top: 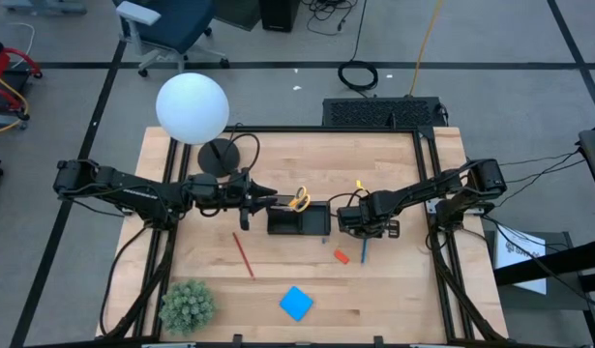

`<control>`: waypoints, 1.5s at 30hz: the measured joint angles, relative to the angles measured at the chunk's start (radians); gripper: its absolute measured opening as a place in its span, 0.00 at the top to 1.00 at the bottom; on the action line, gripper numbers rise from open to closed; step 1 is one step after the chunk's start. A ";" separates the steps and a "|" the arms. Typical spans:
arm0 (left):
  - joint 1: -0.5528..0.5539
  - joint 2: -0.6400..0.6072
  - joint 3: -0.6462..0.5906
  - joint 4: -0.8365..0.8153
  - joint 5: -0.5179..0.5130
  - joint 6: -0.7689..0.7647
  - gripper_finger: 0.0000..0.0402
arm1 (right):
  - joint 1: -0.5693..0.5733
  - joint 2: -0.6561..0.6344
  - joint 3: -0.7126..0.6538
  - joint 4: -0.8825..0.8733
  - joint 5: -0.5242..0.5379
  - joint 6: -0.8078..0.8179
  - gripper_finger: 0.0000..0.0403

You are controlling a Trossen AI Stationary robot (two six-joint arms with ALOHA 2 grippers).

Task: Pick and place office supplies into organizer
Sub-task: Put the blue pencil into the desk organizer

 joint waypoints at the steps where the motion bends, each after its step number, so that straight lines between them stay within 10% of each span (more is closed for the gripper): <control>1: 0.000 0.000 0.000 0.000 0.000 0.000 0.72 | 0.000 0.000 0.000 -0.001 0.000 -0.004 0.84; 10: 0.000 0.000 0.000 0.000 0.000 0.000 0.72 | 0.001 0.000 0.000 -0.007 -0.003 -0.038 0.98; 45: 0.000 0.000 0.000 0.000 0.000 0.000 0.72 | -0.001 -0.075 -0.003 -0.026 -0.021 -0.138 1.00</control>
